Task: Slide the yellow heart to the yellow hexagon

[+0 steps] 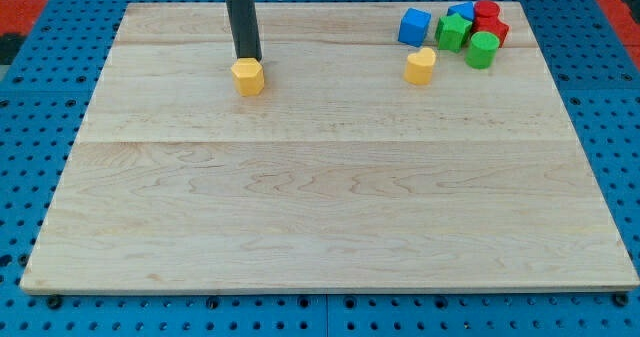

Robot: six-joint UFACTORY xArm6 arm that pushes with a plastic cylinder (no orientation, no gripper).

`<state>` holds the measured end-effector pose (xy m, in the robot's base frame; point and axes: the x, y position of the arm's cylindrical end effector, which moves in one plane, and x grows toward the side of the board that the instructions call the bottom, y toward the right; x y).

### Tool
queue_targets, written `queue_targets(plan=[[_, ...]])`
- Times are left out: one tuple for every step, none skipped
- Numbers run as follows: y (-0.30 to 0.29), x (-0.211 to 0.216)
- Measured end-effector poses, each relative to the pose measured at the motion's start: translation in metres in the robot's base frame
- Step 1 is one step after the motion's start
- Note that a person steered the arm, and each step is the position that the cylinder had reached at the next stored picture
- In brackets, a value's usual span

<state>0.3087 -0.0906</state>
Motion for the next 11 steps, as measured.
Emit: queue_targets(plan=[[0.031, -0.004], [0.105, -0.029], [0.193, -0.027], [0.223, -0.027], [0.229, -0.021], [0.211, 0.025], [0.192, 0.044], [0.219, 0.039], [0.233, 0.076], [0.126, 0.065], [0.011, 0.064]])
